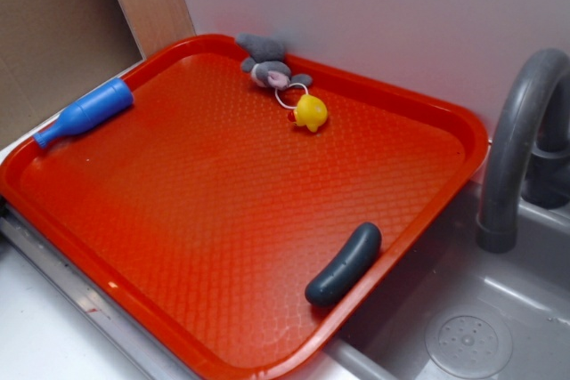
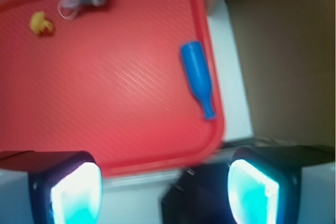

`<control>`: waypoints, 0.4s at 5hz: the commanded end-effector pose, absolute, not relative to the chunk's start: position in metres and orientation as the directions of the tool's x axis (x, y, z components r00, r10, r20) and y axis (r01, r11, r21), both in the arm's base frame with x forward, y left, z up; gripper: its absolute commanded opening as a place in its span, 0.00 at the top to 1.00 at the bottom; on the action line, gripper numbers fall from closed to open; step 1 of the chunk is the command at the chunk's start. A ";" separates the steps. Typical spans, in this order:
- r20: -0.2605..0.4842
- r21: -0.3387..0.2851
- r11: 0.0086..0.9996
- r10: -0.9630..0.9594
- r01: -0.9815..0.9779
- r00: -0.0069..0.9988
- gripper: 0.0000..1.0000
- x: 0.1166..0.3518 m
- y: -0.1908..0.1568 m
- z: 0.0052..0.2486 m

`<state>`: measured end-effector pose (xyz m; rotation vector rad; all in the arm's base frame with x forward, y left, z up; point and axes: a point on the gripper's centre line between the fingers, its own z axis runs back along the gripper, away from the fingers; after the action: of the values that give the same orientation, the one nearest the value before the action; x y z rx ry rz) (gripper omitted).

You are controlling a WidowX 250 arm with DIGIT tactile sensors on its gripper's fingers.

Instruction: Grab the yellow duck.

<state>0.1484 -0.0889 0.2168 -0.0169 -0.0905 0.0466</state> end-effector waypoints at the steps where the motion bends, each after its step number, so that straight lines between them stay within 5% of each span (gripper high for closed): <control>1: 0.117 -0.151 0.964 0.237 -0.219 0.964 0.00 0.207 -0.151 0.212; 2: 0.139 -0.186 0.947 0.289 -0.261 0.947 0.00 0.233 -0.172 0.198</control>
<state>0.2254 -0.1701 0.1766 -0.1195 -0.1200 0.2889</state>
